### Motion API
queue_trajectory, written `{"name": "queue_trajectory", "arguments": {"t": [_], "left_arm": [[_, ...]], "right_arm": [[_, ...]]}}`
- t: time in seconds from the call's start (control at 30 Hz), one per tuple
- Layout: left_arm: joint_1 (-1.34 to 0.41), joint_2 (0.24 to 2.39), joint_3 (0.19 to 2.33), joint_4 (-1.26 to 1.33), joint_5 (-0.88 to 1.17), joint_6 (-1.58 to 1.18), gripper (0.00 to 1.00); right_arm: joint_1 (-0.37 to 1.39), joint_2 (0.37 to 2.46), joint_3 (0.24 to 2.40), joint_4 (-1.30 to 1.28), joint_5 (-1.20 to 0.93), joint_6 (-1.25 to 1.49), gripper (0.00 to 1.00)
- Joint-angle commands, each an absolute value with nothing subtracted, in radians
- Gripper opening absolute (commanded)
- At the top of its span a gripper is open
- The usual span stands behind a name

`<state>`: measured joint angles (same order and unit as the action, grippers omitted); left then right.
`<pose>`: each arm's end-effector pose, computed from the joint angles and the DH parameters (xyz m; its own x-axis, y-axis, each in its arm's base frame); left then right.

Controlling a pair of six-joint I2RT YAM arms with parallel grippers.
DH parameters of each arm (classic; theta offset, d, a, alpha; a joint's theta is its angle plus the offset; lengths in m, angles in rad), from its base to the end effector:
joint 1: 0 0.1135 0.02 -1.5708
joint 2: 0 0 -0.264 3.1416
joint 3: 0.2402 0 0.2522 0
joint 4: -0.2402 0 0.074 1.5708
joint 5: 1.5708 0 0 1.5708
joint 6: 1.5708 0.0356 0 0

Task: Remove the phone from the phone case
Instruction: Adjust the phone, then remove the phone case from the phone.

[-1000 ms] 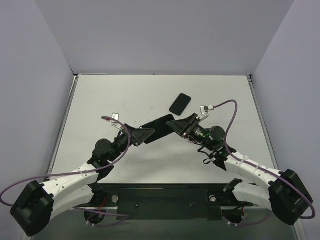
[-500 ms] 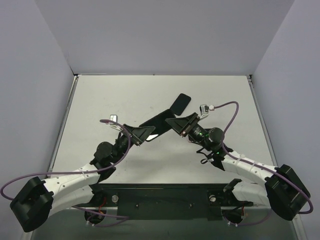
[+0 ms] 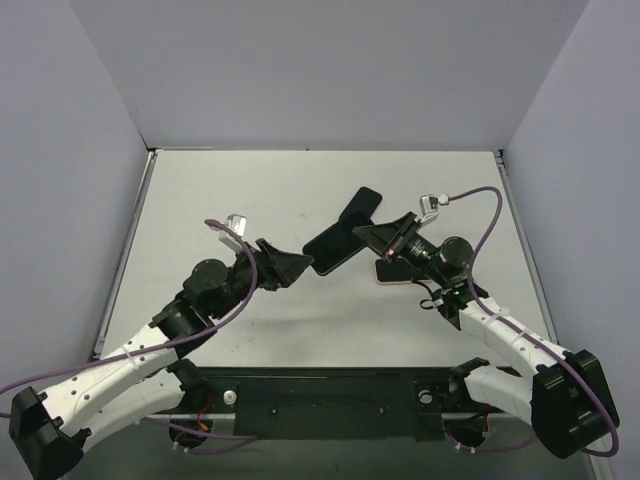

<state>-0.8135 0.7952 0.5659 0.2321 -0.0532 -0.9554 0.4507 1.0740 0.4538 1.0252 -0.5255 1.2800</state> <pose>0.1366 -0.1418 0.3051 -0.5616 -0.5929 -0.5772 0.3994 0.4167 -0.8166 0.1945 0.1140 0.2933 -0.6569 0.6028 -0.4529 -0.5668 0.0012 0.8238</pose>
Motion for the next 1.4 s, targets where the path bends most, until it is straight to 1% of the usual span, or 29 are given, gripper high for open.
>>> {"name": "queue_trajectory", "arguments": {"t": [0.0, 0.03, 0.07, 0.1, 0.13, 0.17, 0.2, 0.3, 0.33, 0.43, 0.47, 0.53, 0.6, 0.7, 0.77, 0.8, 0.9, 1.07, 1.17, 1.3, 1.37], "left_arm": [[-0.773, 0.756, 0.673, -0.170, -0.010, -0.729, 0.69], [-0.758, 0.755, 0.678, -0.172, 0.035, -0.713, 0.66], [-0.721, 0.759, 0.681, -0.161, 0.129, -0.709, 0.62], [-0.703, 0.765, 0.681, -0.123, 0.177, -0.719, 0.61], [-0.651, 0.782, 0.675, -0.098, 0.296, -0.732, 0.60], [-0.628, 0.794, 0.670, -0.025, 0.352, -0.762, 0.60], [-0.580, 0.823, 0.658, 0.023, 0.458, -0.785, 0.61], [-0.532, 0.871, 0.632, 0.176, 0.621, -0.865, 0.66], [-0.531, 0.888, 0.623, 0.268, 0.646, -0.882, 0.68], [-0.532, 0.907, 0.577, 0.480, 0.747, -1.010, 0.69], [-0.532, 0.908, 0.568, 0.559, 0.756, -1.055, 0.69], [-0.532, 0.904, 0.552, 0.630, 0.773, -1.093, 0.69], [-0.532, 0.902, 0.549, 0.656, 0.779, -1.107, 0.68], [-0.534, 0.905, 0.555, 0.650, 0.766, -1.115, 0.60], [-0.534, 0.922, 0.566, 0.620, 0.762, -1.108, 0.57], [-0.535, 0.937, 0.568, 0.620, 0.764, -1.108, 0.57], [-0.537, 0.962, 0.569, 0.632, 0.768, -1.111, 0.51], [-0.538, 0.971, 0.572, 0.666, 0.761, -1.117, 0.50], [-0.537, 0.991, 0.560, 0.767, 0.765, -1.184, 0.49], [-0.537, 1.023, 0.566, 0.837, 0.779, -1.224, 0.49], [-0.537, 1.032, 0.571, 0.850, 0.787, -1.227, 0.46]], "right_arm": [[0.364, 0.985, 0.512, 0.997, -0.736, 1.212, 0.00], [0.357, 0.964, 0.521, 0.980, -0.771, 1.197, 0.00], [0.354, 0.951, 0.552, 0.921, -0.785, 1.149, 0.00], [0.353, 0.936, 0.566, 0.825, -0.802, 1.120, 0.00], [0.351, 0.924, 0.599, 0.760, -0.804, 1.051, 0.00], [0.351, 0.908, 0.610, 0.680, -0.807, 1.028, 0.00], [0.347, 0.902, 0.630, 0.666, -0.811, 1.003, 0.00], [0.330, 0.890, 0.646, 0.679, -0.836, 1.020, 0.00], [0.328, 0.893, 0.652, 0.681, -0.839, 1.028, 0.00], [0.322, 0.899, 0.655, 0.709, -0.850, 1.051, 0.00], [0.322, 0.903, 0.649, 0.727, -0.853, 1.072, 0.00], [0.321, 0.911, 0.640, 0.770, -0.857, 1.098, 0.00], [0.321, 0.919, 0.635, 0.810, -0.856, 1.118, 0.00], [0.321, 0.931, 0.635, 0.874, -0.851, 1.153, 0.00], [0.322, 0.943, 0.632, 0.938, -0.856, 1.210, 0.00], [0.322, 0.949, 0.632, 0.952, -0.854, 1.219, 0.00], [0.322, 0.954, 0.638, 0.968, -0.854, 1.229, 0.00], [0.322, 0.960, 0.637, 0.979, -0.857, 1.233, 0.00], [0.321, 0.963, 0.637, 0.985, -0.865, 1.235, 0.00], [0.321, 0.969, 0.643, 0.994, -0.882, 1.235, 0.00], [0.321, 0.973, 0.643, 0.997, -0.885, 1.235, 0.00]]}}
